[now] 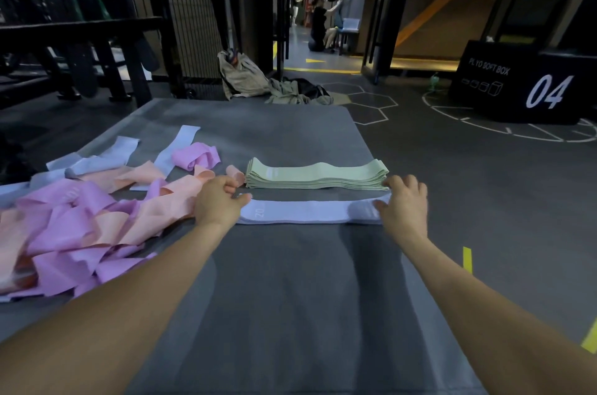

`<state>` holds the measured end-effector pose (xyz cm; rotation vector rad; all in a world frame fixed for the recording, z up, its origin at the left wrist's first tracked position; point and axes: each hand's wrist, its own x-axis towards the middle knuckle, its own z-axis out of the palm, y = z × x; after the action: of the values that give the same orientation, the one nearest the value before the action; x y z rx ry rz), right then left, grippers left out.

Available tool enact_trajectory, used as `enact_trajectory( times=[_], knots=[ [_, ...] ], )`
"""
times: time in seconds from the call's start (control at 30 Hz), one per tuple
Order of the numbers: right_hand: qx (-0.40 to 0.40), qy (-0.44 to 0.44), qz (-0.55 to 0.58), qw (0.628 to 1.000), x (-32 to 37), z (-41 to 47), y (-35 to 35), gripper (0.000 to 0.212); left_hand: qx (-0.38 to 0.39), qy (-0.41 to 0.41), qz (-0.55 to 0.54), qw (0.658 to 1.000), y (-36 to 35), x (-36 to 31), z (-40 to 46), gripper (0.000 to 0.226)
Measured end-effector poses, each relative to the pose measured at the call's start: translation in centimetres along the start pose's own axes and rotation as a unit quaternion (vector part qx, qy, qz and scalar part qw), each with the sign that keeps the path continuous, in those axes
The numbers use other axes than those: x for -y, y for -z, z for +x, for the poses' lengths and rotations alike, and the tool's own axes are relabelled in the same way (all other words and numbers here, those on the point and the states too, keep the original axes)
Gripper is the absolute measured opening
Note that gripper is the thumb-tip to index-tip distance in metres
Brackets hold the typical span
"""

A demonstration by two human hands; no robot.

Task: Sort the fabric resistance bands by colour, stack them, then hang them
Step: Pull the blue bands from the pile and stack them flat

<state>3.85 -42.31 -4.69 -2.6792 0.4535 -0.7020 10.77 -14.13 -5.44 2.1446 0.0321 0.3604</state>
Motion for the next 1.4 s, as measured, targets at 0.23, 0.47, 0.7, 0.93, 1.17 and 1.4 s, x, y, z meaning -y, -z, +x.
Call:
enact_trajectory(
  times=[0.23,0.47,0.7,0.93,1.17,1.4],
  knots=[
    [0.262,0.157,0.064,0.95,4.5,0.2,-1.2,0.076,0.21,-0.095,0.073,0.97,1.9,1.1,1.2,0.078],
    [0.321,0.177,0.046,0.929,5.9,1.3,-2.2,0.076,0.275,-0.097,0.128,0.948,2.0,1.6,1.9,0.076],
    [0.304,0.171,0.056,0.936,5.8,1.5,-3.0,0.06,0.274,-0.065,0.096,0.955,1.7,2.9,2.6,0.069],
    [0.311,0.169,0.041,0.934,6.7,1.1,-2.3,0.065,0.266,-0.071,0.094,0.957,2.0,2.3,2.0,0.072],
    [0.261,0.208,0.071,0.94,13.1,0.6,-1.5,0.045,0.208,-0.12,0.023,0.97,5.2,1.2,1.7,0.047],
    [0.234,0.227,0.12,0.938,21.5,1.1,-3.7,0.026,0.111,-0.118,0.111,0.981,12.4,4.0,4.9,0.039]
  ],
)
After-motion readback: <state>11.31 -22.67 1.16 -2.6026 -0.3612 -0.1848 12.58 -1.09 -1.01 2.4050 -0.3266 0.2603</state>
